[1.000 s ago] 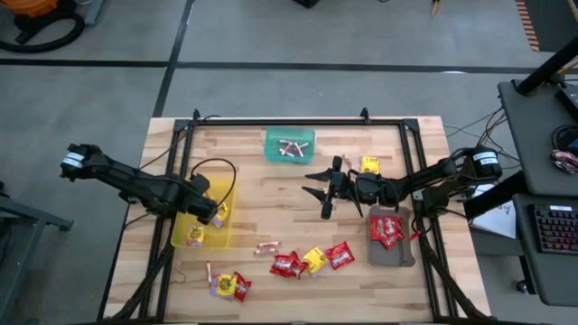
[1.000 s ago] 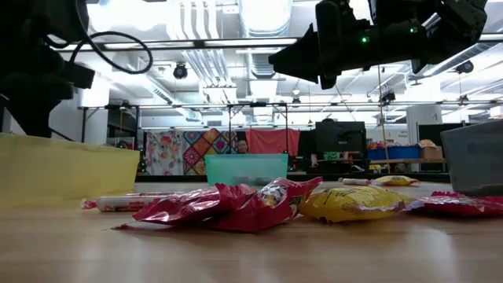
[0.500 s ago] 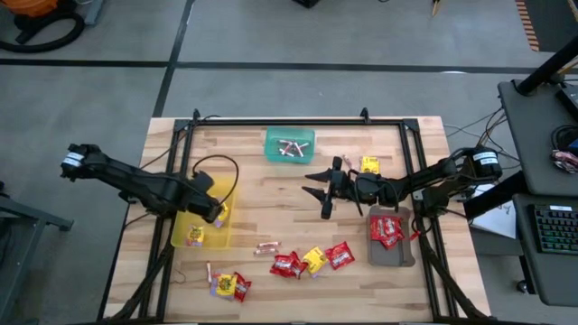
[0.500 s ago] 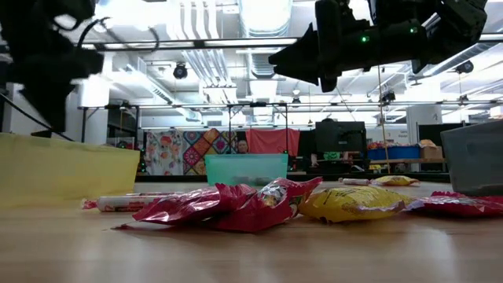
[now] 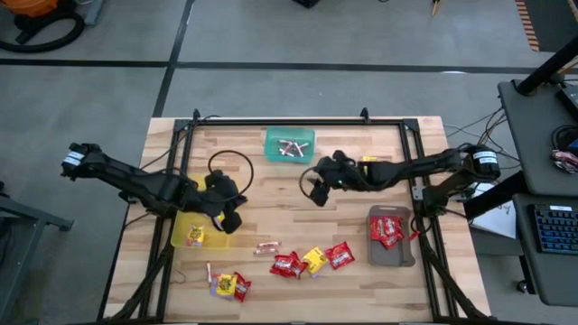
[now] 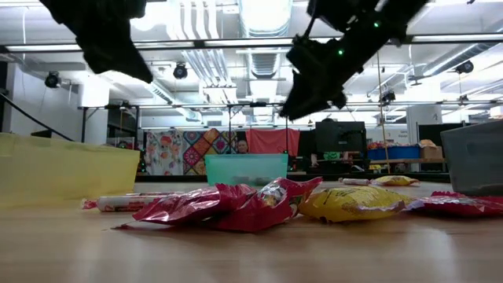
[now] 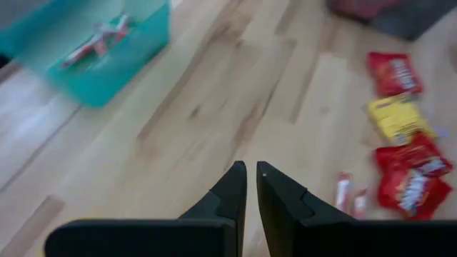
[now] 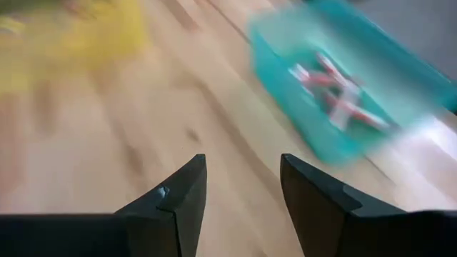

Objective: Sort candy
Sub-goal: Put the white candy into the green bin

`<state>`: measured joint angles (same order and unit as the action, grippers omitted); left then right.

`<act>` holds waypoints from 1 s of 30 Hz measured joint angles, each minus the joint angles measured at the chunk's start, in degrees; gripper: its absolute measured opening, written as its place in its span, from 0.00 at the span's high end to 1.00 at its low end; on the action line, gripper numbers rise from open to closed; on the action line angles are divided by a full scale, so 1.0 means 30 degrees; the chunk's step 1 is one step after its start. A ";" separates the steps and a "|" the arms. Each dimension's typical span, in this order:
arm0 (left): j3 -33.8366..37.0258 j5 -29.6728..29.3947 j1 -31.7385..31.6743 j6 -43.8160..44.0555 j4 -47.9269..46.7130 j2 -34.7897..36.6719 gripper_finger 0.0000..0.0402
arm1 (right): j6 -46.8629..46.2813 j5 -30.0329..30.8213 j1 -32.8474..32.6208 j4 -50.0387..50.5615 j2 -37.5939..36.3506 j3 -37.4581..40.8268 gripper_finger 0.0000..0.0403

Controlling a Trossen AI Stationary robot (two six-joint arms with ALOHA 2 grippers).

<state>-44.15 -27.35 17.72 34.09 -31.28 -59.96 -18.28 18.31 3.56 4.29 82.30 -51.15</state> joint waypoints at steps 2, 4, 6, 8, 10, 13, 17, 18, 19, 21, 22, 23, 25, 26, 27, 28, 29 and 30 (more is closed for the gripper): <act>0.0240 0.0215 0.0007 -0.0573 0.0915 0.0000 0.96 | -0.0528 0.0508 0.0351 0.2750 0.0000 -0.0860 0.58; 0.0464 0.0268 0.0007 -0.0663 0.1262 0.0000 0.96 | -0.0575 0.0599 0.0757 0.4726 0.0000 -0.1499 0.58; 0.0744 0.0261 0.0000 -0.0654 0.1832 0.0000 0.96 | -0.0587 0.0613 0.1234 0.5925 0.0000 -0.1841 0.58; 0.1108 0.0261 0.0000 -0.0641 0.2417 0.0000 0.96 | -0.0596 0.0616 0.1797 0.6731 0.0000 -0.1954 0.58; 0.1431 0.0267 0.0000 -0.0621 0.2984 0.0000 0.96 | -0.0529 0.0610 0.2522 0.7264 0.0000 -0.1961 0.59; 0.1599 0.0254 0.0000 -0.0540 0.3127 0.0000 0.96 | -0.0540 0.0564 0.3884 0.8187 0.0000 -0.1936 0.61; 0.1599 -0.0429 0.0000 -0.0481 0.3270 0.0007 0.96 | -0.0740 -0.0302 0.5901 0.8814 0.0101 -0.1895 0.62; 0.1599 -0.0684 0.0000 -0.0488 0.3256 0.0007 0.96 | -0.0894 -0.0676 0.6397 0.8952 0.0144 -0.1895 0.62; 0.1599 -0.0872 0.0000 -0.0501 0.3262 0.0007 0.96 | -0.0925 -0.1023 0.6827 0.9017 0.0233 -0.1895 0.62; 0.1599 -0.1193 0.0000 -0.0614 0.3263 0.0007 0.96 | -0.0963 -0.1778 0.7622 0.9038 0.0483 -0.1895 0.62; 0.1599 -0.1229 -0.0004 -0.0663 0.3263 0.0007 0.96 | -0.0969 -0.2086 0.7906 0.9046 0.0676 -0.1895 0.62; 0.1599 -0.1230 0.0000 -0.0681 0.3270 0.0007 0.96 | -0.0976 -0.2314 0.8105 0.9038 0.0942 -0.1895 0.62; 0.1599 -0.1232 0.0000 -0.0685 0.3270 0.0007 0.96 | -0.0969 -0.2641 0.8423 0.9220 0.1522 -0.1894 0.62; 0.1599 -0.1229 0.0000 -0.0685 0.3270 0.0007 0.96 | -0.0977 -0.2634 0.8471 0.9343 0.1828 -0.1881 0.62; 0.1599 -0.1233 0.0000 -0.0685 0.3283 0.0007 0.96 | -0.1062 -0.2648 0.8535 0.9428 0.2166 -0.1881 0.62; 0.1599 -0.1233 0.0000 -0.0685 0.3280 0.0007 0.96 | -0.1084 -0.2636 0.8595 0.9523 0.2484 -0.1881 0.62; 0.1599 -0.1233 0.0000 -0.0685 0.3282 0.0007 0.96 | -0.1085 -0.2641 0.8671 0.9620 0.2793 -0.1881 0.62; 0.1599 -0.1233 0.0000 -0.0685 0.3285 0.0007 0.96 | -0.1089 -0.2626 0.8724 0.9693 0.3107 -0.1873 0.62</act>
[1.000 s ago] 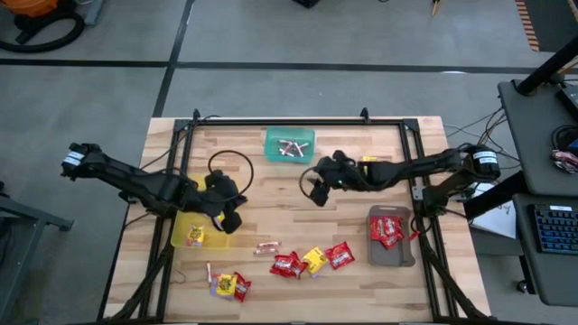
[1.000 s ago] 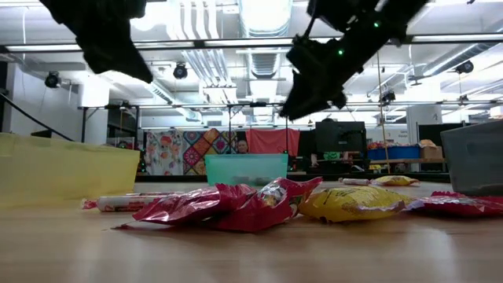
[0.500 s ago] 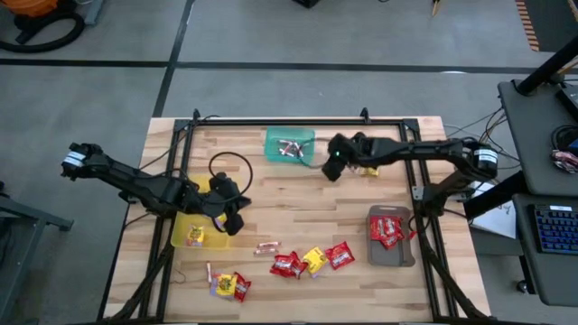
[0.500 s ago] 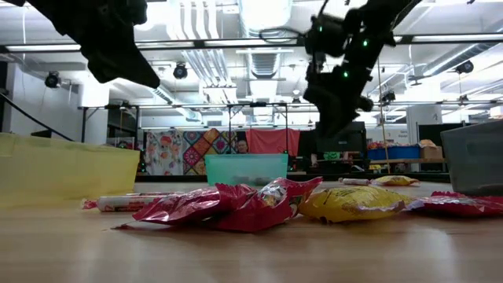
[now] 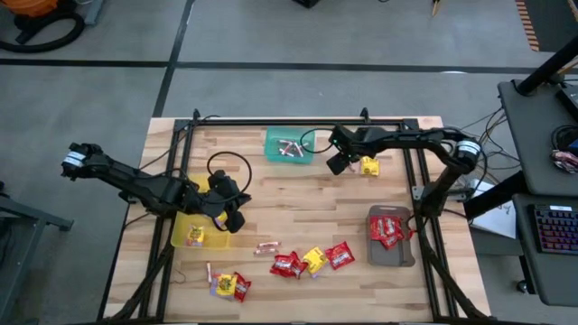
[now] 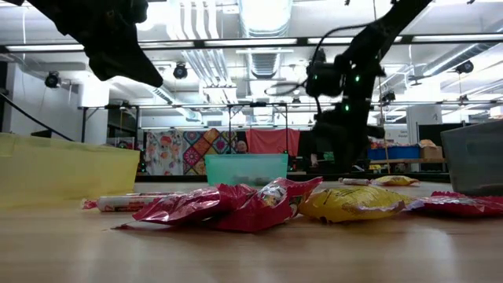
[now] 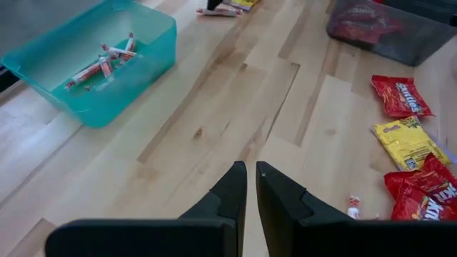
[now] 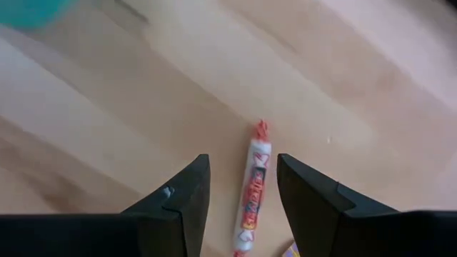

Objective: Sort candy
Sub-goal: Put the white candy into the green bin

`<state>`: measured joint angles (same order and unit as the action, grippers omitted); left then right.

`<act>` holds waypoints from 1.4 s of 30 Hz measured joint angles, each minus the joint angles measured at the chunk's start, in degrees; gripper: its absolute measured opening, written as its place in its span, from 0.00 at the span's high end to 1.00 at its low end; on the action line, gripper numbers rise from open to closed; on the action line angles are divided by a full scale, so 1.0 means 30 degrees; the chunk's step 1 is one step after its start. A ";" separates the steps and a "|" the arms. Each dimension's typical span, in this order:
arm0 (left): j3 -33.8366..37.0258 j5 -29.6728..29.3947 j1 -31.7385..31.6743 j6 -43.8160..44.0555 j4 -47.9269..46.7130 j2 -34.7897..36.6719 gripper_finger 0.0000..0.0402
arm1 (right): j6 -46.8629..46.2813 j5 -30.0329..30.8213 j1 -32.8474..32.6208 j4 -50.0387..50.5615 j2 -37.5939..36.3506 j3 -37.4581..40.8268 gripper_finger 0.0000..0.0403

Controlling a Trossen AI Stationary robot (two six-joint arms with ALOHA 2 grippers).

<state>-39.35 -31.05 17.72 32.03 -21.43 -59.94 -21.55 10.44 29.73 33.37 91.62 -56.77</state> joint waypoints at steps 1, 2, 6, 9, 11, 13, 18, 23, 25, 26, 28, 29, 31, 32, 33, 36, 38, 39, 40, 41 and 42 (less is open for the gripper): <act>0.0000 0.0000 0.0000 0.0000 0.0000 0.0000 0.96 | -0.0024 0.0008 0.0060 -0.0001 0.0287 0.0000 0.62; 0.0000 0.0000 0.0000 0.0000 0.0000 0.0000 0.96 | -0.0066 0.0010 0.0135 -0.0014 0.0531 0.0000 0.62; 0.0000 -0.0007 0.0000 -0.0007 0.0000 0.0000 0.96 | -0.0150 0.0022 0.0388 0.0130 0.1215 0.0000 0.62; 0.0000 -0.0018 0.0000 -0.0007 0.0000 0.0000 0.96 | -0.0159 0.0027 0.0475 0.0190 0.1535 0.0000 0.62; 0.0000 -0.0036 0.0000 -0.0007 0.0000 0.0000 0.96 | -0.0124 -0.0070 0.0482 0.0137 0.1738 -0.0022 0.63; 0.0000 -0.0352 0.0000 -0.0015 0.0000 0.0000 0.96 | 0.0092 -0.0360 0.0480 0.0104 0.1899 -0.0058 0.65; 0.0000 -0.0833 0.0000 -0.0015 0.0000 0.0000 0.96 | 0.0347 -0.1100 0.0474 0.0057 0.2073 -0.0073 0.78; 0.0000 -0.0838 0.0000 -0.0015 0.0000 0.0000 0.96 | 0.0558 -0.1280 0.0496 0.0186 0.2004 -0.0073 0.94; 0.0000 -0.0838 0.0000 -0.0015 0.0000 0.0000 0.96 | 0.0681 -0.1473 0.0487 0.0163 0.1979 -0.0066 0.96; 0.0000 -0.0841 0.0000 -0.0011 0.0000 0.0000 0.96 | 0.0706 -0.1465 0.0482 0.0202 0.1910 -0.0066 0.96; 0.0000 -0.0852 0.0000 -0.0015 0.0006 0.0000 0.96 | 0.0900 -0.1518 0.0482 0.0219 0.1588 -0.0029 0.97; 0.0000 -0.0852 0.0000 -0.0007 0.0007 0.0000 0.96 | 0.0914 -0.1658 0.0482 0.0353 0.1348 -0.0001 0.98; 0.0007 -0.0852 0.0000 0.0051 0.0041 0.0004 0.96 | 0.1048 -0.1854 0.0461 0.0781 0.0676 0.0105 0.98; 0.0009 -0.0852 0.0000 0.0112 0.0139 0.0000 0.96 | 0.1118 -0.1845 0.0454 0.0892 0.0140 0.0117 0.98; 0.0034 -0.0854 0.0000 0.0157 0.0308 0.0000 0.96 | 0.1141 -0.1840 0.0445 0.0855 -0.0430 0.0095 0.98; 0.0318 -0.0866 0.0000 0.0190 0.1503 0.0007 0.96 | 0.1324 -0.1614 0.0451 0.0653 -0.2103 0.0048 0.98; 0.0749 -0.0867 0.0000 0.0064 0.2765 0.0007 0.96 | 0.1626 -0.1534 0.0341 -0.0473 -0.3004 0.0058 0.98; 0.1052 -0.0869 0.0015 -0.0002 0.3474 0.0007 0.96 | 0.1861 -0.1566 0.0242 -0.1398 -0.3438 0.0058 0.98; 0.1362 -0.0863 0.0015 -0.0015 0.4111 0.0007 0.96 | 0.2109 -0.1633 0.0153 -0.2550 -0.3782 0.0058 0.98; 0.1654 -0.0865 0.0022 -0.0015 0.4705 0.0007 0.96 | 0.2435 -0.1690 0.0057 -0.3921 -0.4029 0.0065 0.98; 0.1955 -0.0861 0.0031 -0.0015 0.5323 0.0007 0.96 | 0.2717 -0.1817 -0.0021 -0.5414 -0.4152 0.0136 0.98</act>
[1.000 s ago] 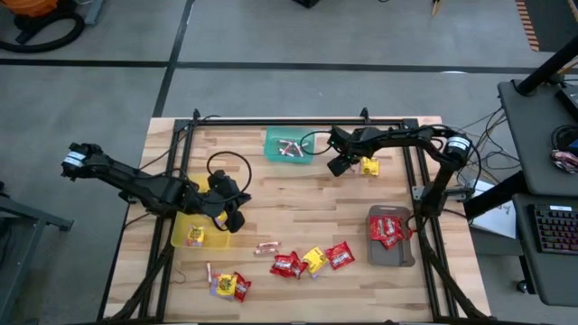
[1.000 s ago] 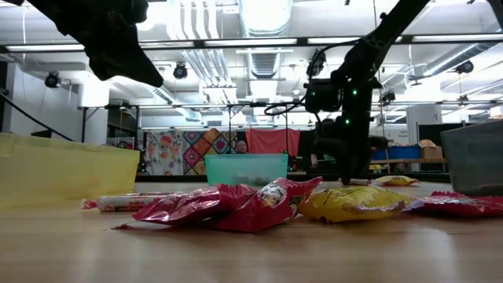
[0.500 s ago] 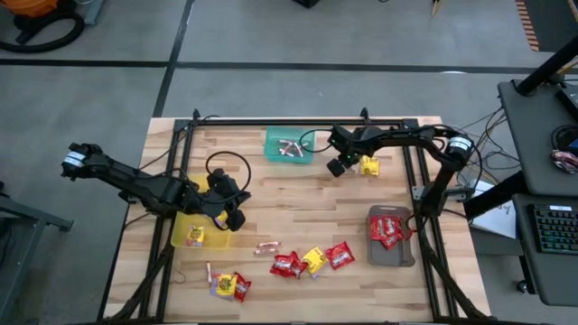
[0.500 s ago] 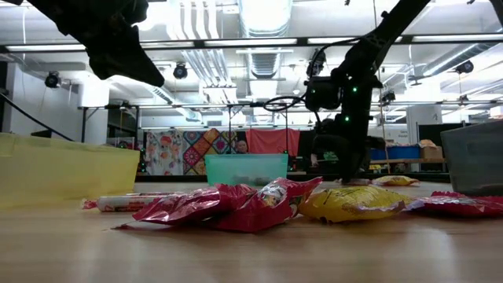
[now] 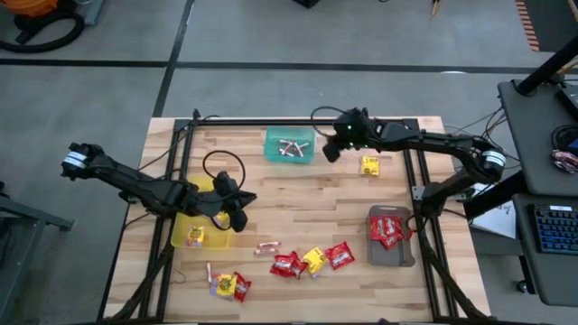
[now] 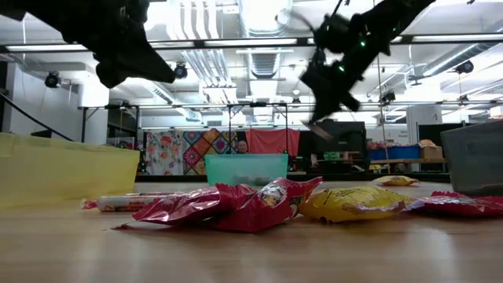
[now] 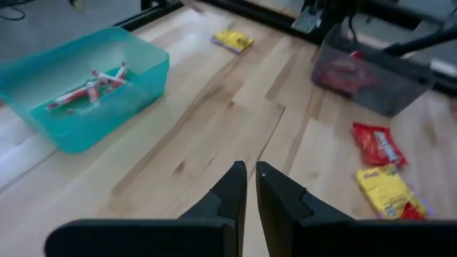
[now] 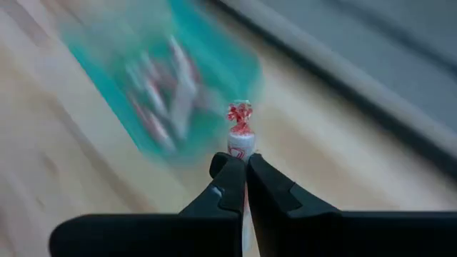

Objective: Sort candy
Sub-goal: Put the white candy into the green bin, then put the red candy into the black bin

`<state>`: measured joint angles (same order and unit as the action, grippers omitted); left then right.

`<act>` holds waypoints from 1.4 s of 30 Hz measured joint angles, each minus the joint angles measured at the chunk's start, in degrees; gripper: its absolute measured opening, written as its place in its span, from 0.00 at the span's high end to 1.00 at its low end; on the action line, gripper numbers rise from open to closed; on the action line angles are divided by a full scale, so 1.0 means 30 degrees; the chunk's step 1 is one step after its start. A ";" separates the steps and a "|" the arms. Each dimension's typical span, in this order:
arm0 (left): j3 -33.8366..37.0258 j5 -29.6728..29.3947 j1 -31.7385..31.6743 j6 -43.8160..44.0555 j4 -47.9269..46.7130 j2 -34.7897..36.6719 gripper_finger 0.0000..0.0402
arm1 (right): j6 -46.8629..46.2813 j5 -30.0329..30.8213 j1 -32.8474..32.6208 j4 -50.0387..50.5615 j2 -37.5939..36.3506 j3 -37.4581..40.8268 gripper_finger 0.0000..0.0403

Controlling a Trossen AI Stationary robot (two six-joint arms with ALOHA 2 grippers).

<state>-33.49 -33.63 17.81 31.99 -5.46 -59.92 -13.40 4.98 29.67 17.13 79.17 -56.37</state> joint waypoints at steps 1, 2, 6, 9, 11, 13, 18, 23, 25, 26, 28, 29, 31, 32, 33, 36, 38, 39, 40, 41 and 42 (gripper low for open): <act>0.0302 -0.0006 0.0006 0.0007 0.0724 0.0000 0.96 | 0.0341 -0.0290 -0.0049 -0.1386 -0.0011 0.0106 0.98; 0.0621 -0.0006 0.0006 0.0004 0.1459 0.0000 0.96 | 0.0453 -0.0733 -0.0106 -0.2683 0.0065 0.0232 0.98; 0.1559 -0.0009 0.0006 -0.0003 0.3590 0.0000 0.96 | 0.0496 -0.2122 -0.0315 -0.8106 0.1118 0.0547 0.98; 0.2229 -0.0145 0.0006 -0.0388 0.5108 0.0000 0.96 | 0.0617 -0.2187 -0.0416 -1.0535 0.2527 0.0606 0.98; 0.2475 -0.0193 0.0000 -0.0702 0.5900 0.0000 0.96 | 0.0666 -0.2168 -0.0397 -1.1545 0.3524 0.0651 0.98; 0.2574 -0.0618 0.0006 -0.0794 0.6335 0.0000 0.96 | 0.0511 -0.2161 -0.0394 -1.2332 0.4396 0.0589 0.98; 0.2591 -0.1121 -0.0001 -0.0634 0.6487 0.0000 0.96 | 0.0018 -0.2168 -0.0394 -1.2265 0.6165 -0.0182 0.97; 0.2591 -0.1205 -0.0001 -0.1208 0.6495 0.0000 0.96 | -0.0039 -0.2168 -0.0430 -1.2409 0.6798 -0.0779 0.90; 0.2591 -0.1516 -0.0001 -0.1311 0.6502 0.0000 0.96 | -0.0047 -0.2163 -0.0430 -1.2231 0.6830 -0.0803 0.86; 0.2591 -0.1565 -0.0001 -0.1304 0.6502 0.0000 0.96 | -0.0047 -0.2161 -0.0430 -1.2244 0.6830 -0.0872 0.84; 0.2591 -0.1578 -0.0001 -0.1222 0.6500 0.0000 0.96 | -0.0046 -0.2162 -0.0430 -1.1943 0.6752 -0.1039 0.79; 0.2591 -0.1591 -0.0001 -0.1188 0.6513 -0.0024 0.96 | -0.0024 -0.2168 -0.0430 -1.1603 0.6701 -0.1188 0.76; 0.2591 -0.1594 -0.0001 -0.1173 0.6510 -0.0141 0.96 | 0.0081 -0.2168 -0.0430 -1.0942 0.6656 -0.1478 0.72; 0.2591 -0.1597 -0.0001 -0.1175 0.6505 -0.0214 0.96 | 0.0120 -0.2187 -0.0430 -1.0622 0.6642 -0.1623 0.71; 0.2591 -0.1647 -0.0001 -0.1190 0.6538 -0.0292 0.96 | 0.0128 -0.2185 -0.0433 -1.0332 0.6609 -0.1780 0.69; 0.2585 -0.1744 -0.0001 -0.1196 0.6526 -0.0634 0.96 | 0.0179 -0.2333 -0.0438 -0.9827 0.6514 -0.2292 0.65; 0.2483 -0.1826 -0.0001 -0.1033 0.6525 -0.0907 0.96 | 0.0186 -0.2501 -0.0467 -0.9571 0.6437 -0.2683 0.63; 0.2415 -0.1835 -0.0001 -0.0984 0.6540 -0.1042 0.96 | 0.0193 -0.2728 -0.0474 -0.9334 0.6386 -0.2882 0.62; 0.2357 -0.1835 -0.0001 -0.0957 0.6551 -0.1207 0.96 | 0.0199 -0.2958 -0.0528 -0.9097 0.6313 -0.3091 0.62; 0.2282 -0.1835 -0.0001 -0.0940 0.6546 -0.1381 0.96 | 0.0329 -0.3229 -0.0588 -0.8923 0.6245 -0.3288 0.61; 0.2174 -0.1835 -0.0001 -0.0933 0.6517 -0.1576 0.96 | 0.0436 -0.3535 -0.0669 -0.8717 0.6121 -0.3443 0.61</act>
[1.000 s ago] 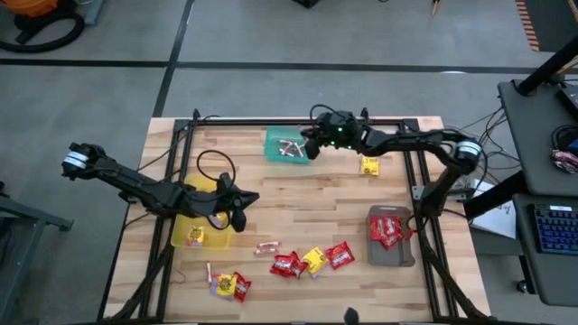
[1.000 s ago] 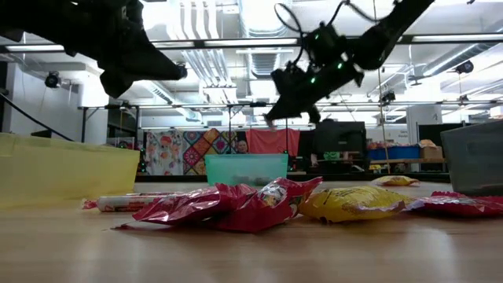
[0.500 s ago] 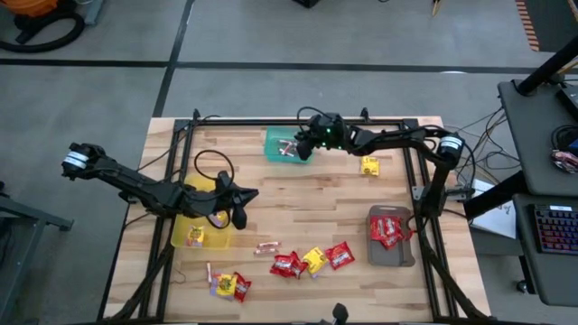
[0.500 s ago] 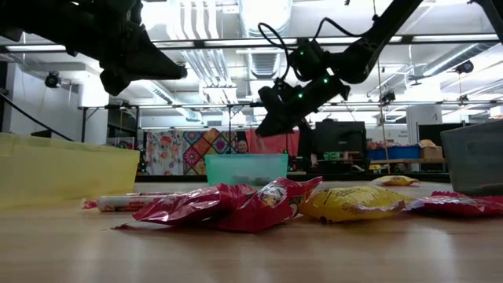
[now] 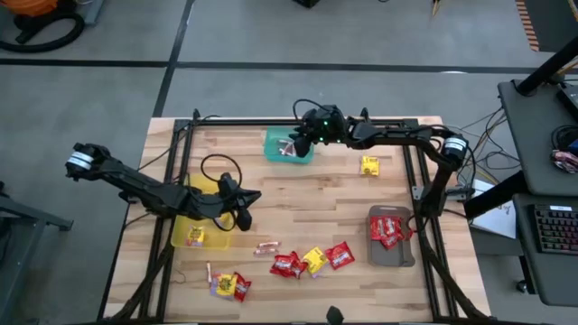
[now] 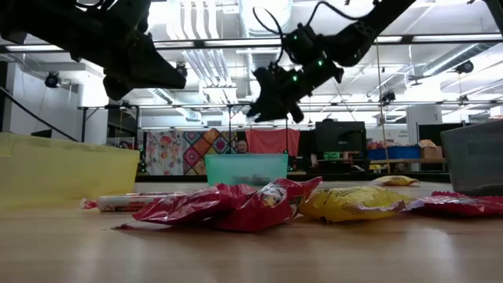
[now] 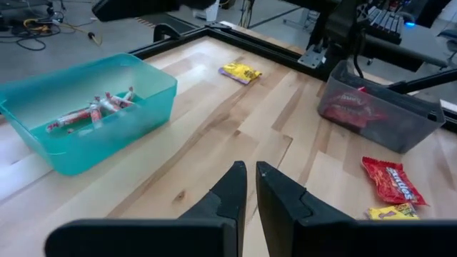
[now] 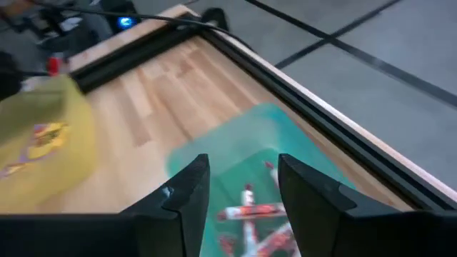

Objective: Sort candy
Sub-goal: Put the red candy into the black bin

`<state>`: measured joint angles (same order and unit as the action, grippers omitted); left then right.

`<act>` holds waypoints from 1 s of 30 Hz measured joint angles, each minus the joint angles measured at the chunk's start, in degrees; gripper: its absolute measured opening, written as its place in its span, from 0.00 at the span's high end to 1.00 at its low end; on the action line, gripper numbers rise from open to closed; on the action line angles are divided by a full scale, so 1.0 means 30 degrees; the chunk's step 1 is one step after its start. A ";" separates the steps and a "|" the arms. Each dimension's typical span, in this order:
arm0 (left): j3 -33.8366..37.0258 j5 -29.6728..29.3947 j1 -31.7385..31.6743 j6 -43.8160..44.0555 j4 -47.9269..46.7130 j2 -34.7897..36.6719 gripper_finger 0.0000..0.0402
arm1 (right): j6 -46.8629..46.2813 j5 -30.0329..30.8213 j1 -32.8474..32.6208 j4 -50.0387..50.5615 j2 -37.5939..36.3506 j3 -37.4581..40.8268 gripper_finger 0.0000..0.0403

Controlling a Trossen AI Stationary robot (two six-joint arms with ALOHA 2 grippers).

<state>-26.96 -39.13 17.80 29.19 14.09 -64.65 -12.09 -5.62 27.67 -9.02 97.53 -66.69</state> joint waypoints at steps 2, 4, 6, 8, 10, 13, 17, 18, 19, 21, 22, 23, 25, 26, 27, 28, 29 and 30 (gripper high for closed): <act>-0.0241 0.0000 0.0000 0.0007 0.0013 -0.0388 0.96 | 0.0187 -0.0491 -0.0200 0.0453 -0.0345 -0.0211 0.60; -0.0540 0.0004 0.0000 0.0022 0.0065 -0.0877 0.96 | 0.0597 -0.0783 -0.0484 0.0616 -0.0764 -0.0255 0.60; -0.0815 0.0007 0.0000 0.0020 0.0020 -0.1399 0.96 | 0.0995 -0.0790 -0.0796 0.0930 -0.1231 -0.0219 0.61; -0.1137 0.0007 0.0000 0.0008 -0.0010 -0.1954 0.96 | 0.1389 -0.0786 -0.1161 0.1298 -0.1677 -0.0212 0.61; -0.1442 0.0007 0.0000 0.0007 0.0007 -0.2462 0.96 | 0.1760 -0.0787 -0.1564 0.1841 -0.2145 -0.0212 0.62; -0.1767 0.0031 0.0000 0.0023 -0.0017 -0.3160 0.96 | 0.2389 -0.0783 -0.2240 0.2625 -0.2761 -0.0169 0.64; -0.2083 0.0124 0.0000 0.0474 0.0014 -0.3896 0.96 | 0.3080 -0.0786 -0.3199 0.3553 -0.3344 -0.0025 0.66; -0.2116 0.0145 0.0000 0.0494 0.0008 -0.4047 0.96 | 0.3187 -0.0791 -0.3403 0.3623 -0.3434 0.0024 0.66; -0.2119 0.0166 0.0000 0.0503 -0.0024 -0.4141 0.96 | 0.3268 -0.0790 -0.3612 0.3627 -0.3502 0.0087 0.66; -0.2195 0.0217 0.0000 0.0539 -0.0010 -0.4272 0.96 | 0.3353 -0.0788 -0.3907 0.3857 -0.3668 0.0160 0.67; -0.2238 0.0255 0.0000 0.0532 -0.0007 -0.4313 0.96 | 0.3476 -0.0783 -0.4057 0.4063 -0.3705 0.0168 0.67; -0.2273 0.0262 0.0000 0.0532 -0.0007 -0.4328 0.96 | 0.3587 -0.0790 -0.4210 0.4126 -0.3734 0.0188 0.67; -0.2360 0.0281 0.0000 0.0539 -0.0006 -0.4333 0.96 | 0.3762 -0.0789 -0.4403 0.4347 -0.3777 0.0224 0.66; -0.2383 0.0309 0.0000 0.0530 0.0030 -0.4321 0.96 | 0.3832 -0.0790 -0.4499 0.4467 -0.3778 0.0252 0.66; -0.2381 0.0350 0.0000 0.0517 0.0021 -0.4296 0.96 | 0.3884 -0.0785 -0.4557 0.4447 -0.3778 0.0318 0.66; -0.2388 0.0350 0.0000 0.0488 -0.0007 -0.4289 0.96 | 0.3887 -0.0783 -0.4604 0.4414 -0.3778 0.0407 0.66; -0.2381 0.0357 0.0000 0.0444 0.0000 -0.4282 0.96 | 0.3873 -0.0790 -0.4637 0.4375 -0.3783 0.0507 0.66; -0.2387 0.0363 0.0000 0.0367 -0.0007 -0.4282 0.96 | 0.3827 -0.0781 -0.4654 0.4323 -0.3843 0.0644 0.66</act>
<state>-34.13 -38.05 17.80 30.29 14.06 -77.49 -0.61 -7.96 13.70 3.95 86.00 -64.76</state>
